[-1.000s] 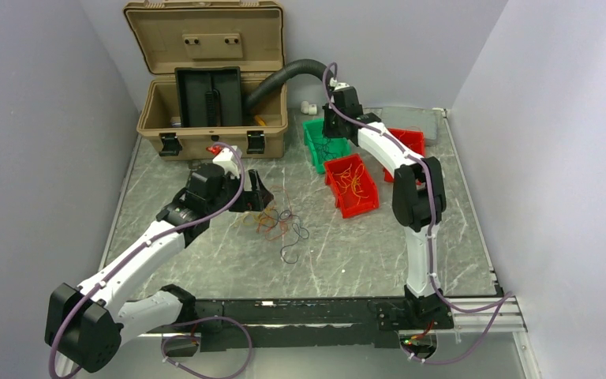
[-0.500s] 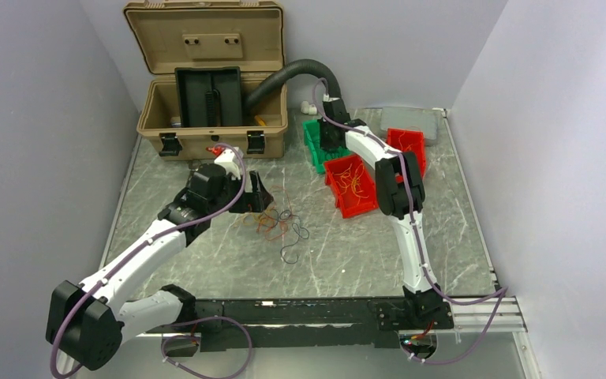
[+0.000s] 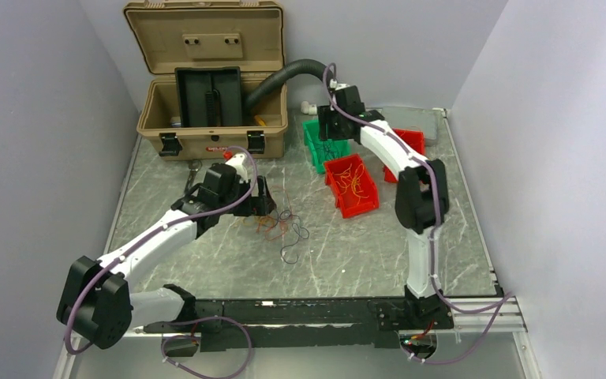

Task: Untangle the cables

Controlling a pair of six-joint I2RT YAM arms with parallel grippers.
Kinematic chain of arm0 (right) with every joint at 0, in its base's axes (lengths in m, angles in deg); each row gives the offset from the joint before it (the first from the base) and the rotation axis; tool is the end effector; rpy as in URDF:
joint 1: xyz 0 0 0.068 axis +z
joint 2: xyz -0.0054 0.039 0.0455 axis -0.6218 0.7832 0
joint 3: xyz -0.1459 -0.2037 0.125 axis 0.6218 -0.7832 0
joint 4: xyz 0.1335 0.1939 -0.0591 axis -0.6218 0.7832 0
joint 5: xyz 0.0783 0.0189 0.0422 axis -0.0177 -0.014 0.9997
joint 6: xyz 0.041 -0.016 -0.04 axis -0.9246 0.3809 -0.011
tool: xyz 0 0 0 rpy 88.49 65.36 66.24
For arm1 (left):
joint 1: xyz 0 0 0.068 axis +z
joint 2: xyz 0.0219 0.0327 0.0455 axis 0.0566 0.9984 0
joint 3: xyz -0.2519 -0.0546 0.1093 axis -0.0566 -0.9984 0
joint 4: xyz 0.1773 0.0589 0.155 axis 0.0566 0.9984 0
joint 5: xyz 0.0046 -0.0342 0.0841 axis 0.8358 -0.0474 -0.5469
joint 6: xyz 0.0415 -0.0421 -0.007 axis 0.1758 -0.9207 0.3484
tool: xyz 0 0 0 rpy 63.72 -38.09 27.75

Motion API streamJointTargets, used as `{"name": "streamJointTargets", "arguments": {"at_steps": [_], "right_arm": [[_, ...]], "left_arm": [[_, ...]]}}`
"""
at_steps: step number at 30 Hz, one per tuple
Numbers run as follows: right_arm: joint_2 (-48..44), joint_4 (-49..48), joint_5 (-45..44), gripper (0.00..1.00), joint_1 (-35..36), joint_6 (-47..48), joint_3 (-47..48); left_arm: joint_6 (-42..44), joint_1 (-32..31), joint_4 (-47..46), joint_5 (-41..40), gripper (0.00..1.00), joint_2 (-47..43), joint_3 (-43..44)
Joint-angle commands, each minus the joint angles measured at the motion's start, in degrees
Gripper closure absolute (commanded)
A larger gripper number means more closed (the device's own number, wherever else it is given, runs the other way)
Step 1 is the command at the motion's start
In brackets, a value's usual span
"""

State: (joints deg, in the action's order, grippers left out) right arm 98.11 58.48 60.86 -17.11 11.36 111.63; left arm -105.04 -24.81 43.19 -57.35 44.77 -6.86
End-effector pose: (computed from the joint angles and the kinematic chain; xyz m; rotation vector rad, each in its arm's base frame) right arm 0.4615 0.1804 0.2484 -0.1888 2.3438 0.2904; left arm 0.2110 -0.1194 0.2540 0.0769 2.3155 -0.6763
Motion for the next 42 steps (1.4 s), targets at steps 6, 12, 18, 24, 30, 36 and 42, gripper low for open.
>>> {"name": "streamJointTargets", "arguments": {"at_steps": [6,12,18,24,30,36,42], "right_arm": [[-25.20,-4.41,1.77,0.13,3.87,0.98,-22.16],[-37.94,-10.52,3.92,0.10,11.83,-1.66,-38.10],[-45.54,-15.04,4.37,0.05,19.47,-0.85,-50.44],[-47.58,-21.13,7.41,0.00,22.25,-3.91,-57.27],[-43.86,-24.95,9.11,0.08,25.90,-5.11,-58.24],[-38.07,-23.49,6.36,0.16,27.82,-6.51,-56.37],[-33.03,-22.48,0.12,0.21,28.60,-8.86,-56.45]], "left_arm": [[0.96,-0.97,-6.77,-3.00,0.01,-1.66,-1.85],[3.16,-1.93,-12.63,-7.15,0.00,-4.68,-6.45],[7.75,-2.58,-20.96,-7.88,0.00,-5.58,-11.30],[11.16,-2.62,-30.87,-8.17,0.01,-7.28,-17.46],[11.86,-2.66,-32.50,-5.02,0.01,-6.50,-17.82],[11.13,-2.67,-23.88,-7.83,0.01,-0.25,-11.82],[8.81,-1.03,-21.39,-7.70,0.02,2.43,-10.75]]}}
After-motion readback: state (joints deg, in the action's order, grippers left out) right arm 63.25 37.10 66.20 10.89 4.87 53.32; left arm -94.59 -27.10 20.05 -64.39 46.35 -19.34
